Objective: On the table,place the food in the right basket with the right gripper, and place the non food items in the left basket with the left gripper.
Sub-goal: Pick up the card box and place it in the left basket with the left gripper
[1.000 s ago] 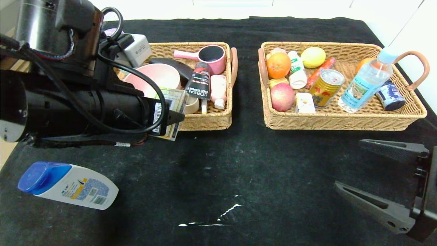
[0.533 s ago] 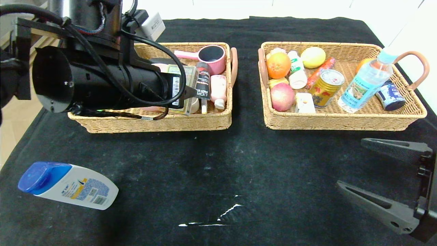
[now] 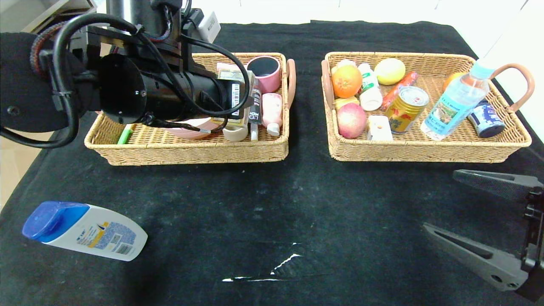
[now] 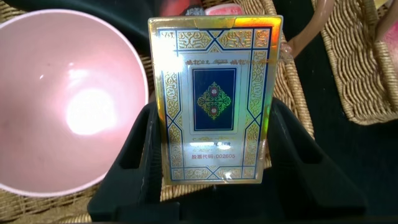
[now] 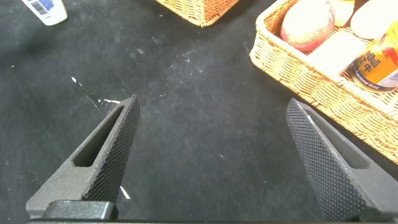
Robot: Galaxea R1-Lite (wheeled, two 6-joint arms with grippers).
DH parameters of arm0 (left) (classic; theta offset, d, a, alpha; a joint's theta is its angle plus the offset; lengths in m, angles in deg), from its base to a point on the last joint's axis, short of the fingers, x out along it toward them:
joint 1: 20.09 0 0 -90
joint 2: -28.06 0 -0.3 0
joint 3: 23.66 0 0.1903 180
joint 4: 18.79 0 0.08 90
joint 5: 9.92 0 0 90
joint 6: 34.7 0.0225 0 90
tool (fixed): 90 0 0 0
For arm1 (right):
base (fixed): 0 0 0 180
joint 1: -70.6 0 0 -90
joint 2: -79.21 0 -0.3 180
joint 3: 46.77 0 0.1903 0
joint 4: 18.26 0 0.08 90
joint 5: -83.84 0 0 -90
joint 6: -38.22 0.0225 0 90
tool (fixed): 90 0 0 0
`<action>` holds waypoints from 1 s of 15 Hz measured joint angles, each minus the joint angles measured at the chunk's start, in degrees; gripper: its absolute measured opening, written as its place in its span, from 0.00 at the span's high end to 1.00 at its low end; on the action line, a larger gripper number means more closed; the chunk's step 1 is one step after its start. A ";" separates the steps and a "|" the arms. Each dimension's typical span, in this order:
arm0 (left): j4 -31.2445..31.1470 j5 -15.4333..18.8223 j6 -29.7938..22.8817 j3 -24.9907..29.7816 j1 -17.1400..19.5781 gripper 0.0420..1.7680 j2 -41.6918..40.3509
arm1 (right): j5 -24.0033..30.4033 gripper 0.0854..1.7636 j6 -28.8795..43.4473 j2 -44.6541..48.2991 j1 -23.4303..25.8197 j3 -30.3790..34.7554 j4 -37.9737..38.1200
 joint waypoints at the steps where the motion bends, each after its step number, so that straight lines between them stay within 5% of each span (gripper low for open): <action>1: 0.00 0.00 0.28 -1.27 0.24 0.43 1.01 | 0.02 0.03 0.00 0.01 -0.05 -0.01 0.00; 13: 3.97 0.01 0.30 -7.72 1.33 0.43 9.42 | 0.00 0.03 0.16 0.87 0.00 -0.20 0.01; 15: 3.95 0.01 0.33 -7.72 1.29 0.36 9.53 | 0.02 0.03 0.16 0.87 0.00 -0.20 0.04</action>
